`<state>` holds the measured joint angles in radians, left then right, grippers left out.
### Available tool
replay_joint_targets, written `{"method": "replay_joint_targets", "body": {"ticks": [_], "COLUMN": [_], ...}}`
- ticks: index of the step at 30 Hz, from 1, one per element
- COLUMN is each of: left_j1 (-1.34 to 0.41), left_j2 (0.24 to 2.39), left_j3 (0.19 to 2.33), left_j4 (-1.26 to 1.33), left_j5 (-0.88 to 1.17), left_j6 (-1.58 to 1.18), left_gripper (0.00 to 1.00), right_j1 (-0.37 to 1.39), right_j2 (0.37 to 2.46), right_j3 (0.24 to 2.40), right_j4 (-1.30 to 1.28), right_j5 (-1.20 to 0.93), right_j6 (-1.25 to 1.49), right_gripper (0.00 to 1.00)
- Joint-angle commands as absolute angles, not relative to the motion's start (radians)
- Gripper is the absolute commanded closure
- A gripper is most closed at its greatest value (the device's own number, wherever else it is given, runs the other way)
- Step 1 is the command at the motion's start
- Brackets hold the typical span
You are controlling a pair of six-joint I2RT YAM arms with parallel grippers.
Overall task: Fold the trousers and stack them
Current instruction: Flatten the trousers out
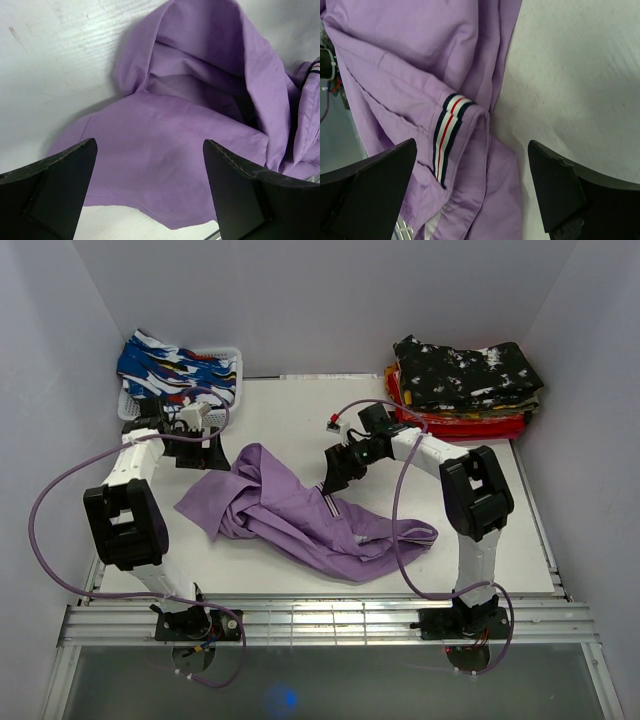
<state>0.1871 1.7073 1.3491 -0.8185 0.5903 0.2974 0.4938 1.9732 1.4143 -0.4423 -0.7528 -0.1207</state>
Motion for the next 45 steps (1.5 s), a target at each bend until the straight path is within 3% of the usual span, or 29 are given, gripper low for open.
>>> {"method": "replay_joint_targets", "body": {"ticks": [1, 2, 4, 8, 12, 21, 28, 33, 40, 41, 42, 43, 44, 45], "left_j1": [0.201, 0.207, 0.213, 0.225, 0.227, 0.227, 0.227, 0.227, 0.226, 0.224, 0.222, 0.218, 0.216, 0.213], "left_j2": [1.646, 1.632, 1.617, 1.589, 1.594, 1.64, 1.629, 1.614, 1.655, 1.66, 1.661, 1.661, 1.66, 1.658], "left_j3": [1.307, 1.284, 1.264, 1.232, 1.242, 1.295, 1.308, 1.313, 1.368, 1.374, 1.379, 1.384, 1.382, 1.381], "left_j4": [-0.838, -0.842, -0.847, -0.845, -0.844, -0.825, -0.816, -0.776, -0.784, -0.798, -0.807, -0.818, -0.828, -0.856], "left_j5": [0.597, 0.597, 0.594, 0.583, 0.595, 0.643, 0.64, 0.635, 0.635, 0.629, 0.626, 0.62, 0.615, 0.611], "left_j6": [0.291, 0.294, 0.296, 0.308, 0.308, 0.272, 0.27, 0.253, 0.256, 0.262, 0.27, 0.29, 0.304, 0.32], "left_gripper": [0.02, 0.02, 0.02, 0.02, 0.02, 0.02, 0.02, 0.02, 0.02, 0.02, 0.02, 0.02, 0.02, 0.02], "right_j1": [0.494, 0.495, 0.495, 0.505, 0.497, 0.446, 0.312, 0.163, 0.124, 0.127, 0.13, 0.132, 0.132, 0.132], "right_j2": [2.012, 2.023, 2.039, 2.005, 1.959, 1.777, 1.615, 1.569, 1.664, 1.704, 1.724, 1.742, 1.768, 1.776], "right_j3": [1.485, 1.488, 1.483, 1.424, 1.407, 1.338, 1.307, 1.397, 1.468, 1.494, 1.564, 1.604, 1.639, 1.691], "right_j4": [-0.338, -0.331, -0.304, -0.23, -0.218, -0.219, -0.221, -0.261, -0.29, -0.354, -0.395, -0.444, -0.498, -0.597], "right_j5": [-0.854, -0.891, -0.934, -0.965, -0.95, -0.879, -0.802, -0.614, -0.335, -0.312, -0.289, -0.278, -0.282, -0.293], "right_j6": [-0.045, -0.032, -0.015, 0.034, 0.034, 0.028, 0.041, -0.12, -0.399, -0.403, -0.403, -0.405, -0.411, -0.417], "right_gripper": [0.02, 0.01, 0.11, 0.39, 0.92, 0.92, 0.92, 0.92, 0.92, 0.91, 0.82, 0.72, 0.51, 0.45]}}
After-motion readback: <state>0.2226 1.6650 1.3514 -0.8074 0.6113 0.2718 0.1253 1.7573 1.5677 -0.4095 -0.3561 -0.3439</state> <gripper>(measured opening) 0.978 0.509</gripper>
